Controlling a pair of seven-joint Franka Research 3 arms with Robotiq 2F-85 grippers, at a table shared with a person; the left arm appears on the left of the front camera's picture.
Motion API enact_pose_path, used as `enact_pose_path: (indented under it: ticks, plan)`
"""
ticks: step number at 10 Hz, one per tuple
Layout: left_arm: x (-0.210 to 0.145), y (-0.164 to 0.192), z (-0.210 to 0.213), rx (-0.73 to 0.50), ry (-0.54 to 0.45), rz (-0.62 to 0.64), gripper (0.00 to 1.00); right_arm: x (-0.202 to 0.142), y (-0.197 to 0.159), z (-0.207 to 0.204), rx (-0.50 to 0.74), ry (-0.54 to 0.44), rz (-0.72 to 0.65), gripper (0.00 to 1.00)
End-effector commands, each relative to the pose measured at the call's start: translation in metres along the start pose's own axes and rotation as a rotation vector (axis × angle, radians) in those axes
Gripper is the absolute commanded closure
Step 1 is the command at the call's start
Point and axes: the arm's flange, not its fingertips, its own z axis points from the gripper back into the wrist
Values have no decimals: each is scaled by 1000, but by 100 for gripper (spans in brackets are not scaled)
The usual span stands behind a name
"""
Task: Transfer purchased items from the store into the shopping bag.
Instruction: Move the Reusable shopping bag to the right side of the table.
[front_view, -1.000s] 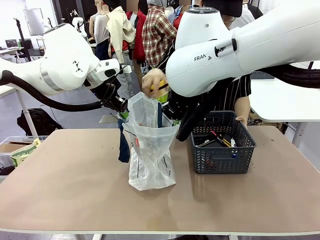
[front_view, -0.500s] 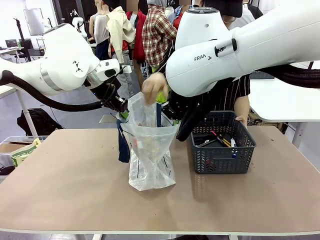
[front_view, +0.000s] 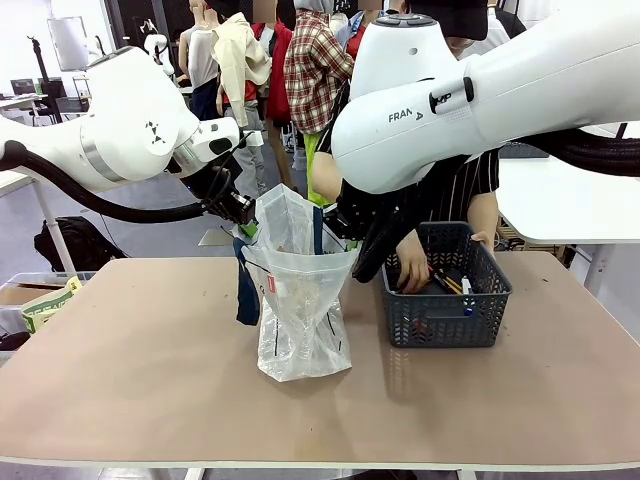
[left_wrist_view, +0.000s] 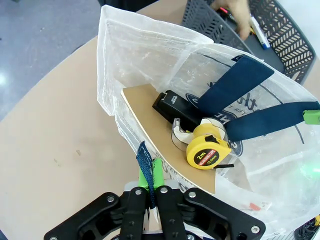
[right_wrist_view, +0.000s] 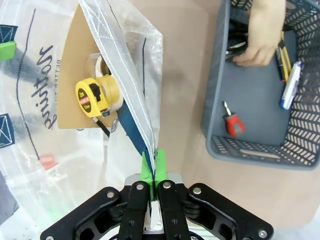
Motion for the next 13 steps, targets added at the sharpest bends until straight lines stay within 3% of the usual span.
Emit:
enact_pose_path:
  ticks: [1,13]
  plan:
    - [1,0,2,3,2,-1,100,0,-1,1,5,0,-3,100]
    - [1,0,2,3,2,-1,100,0,-1,1,5,0,-3,100]
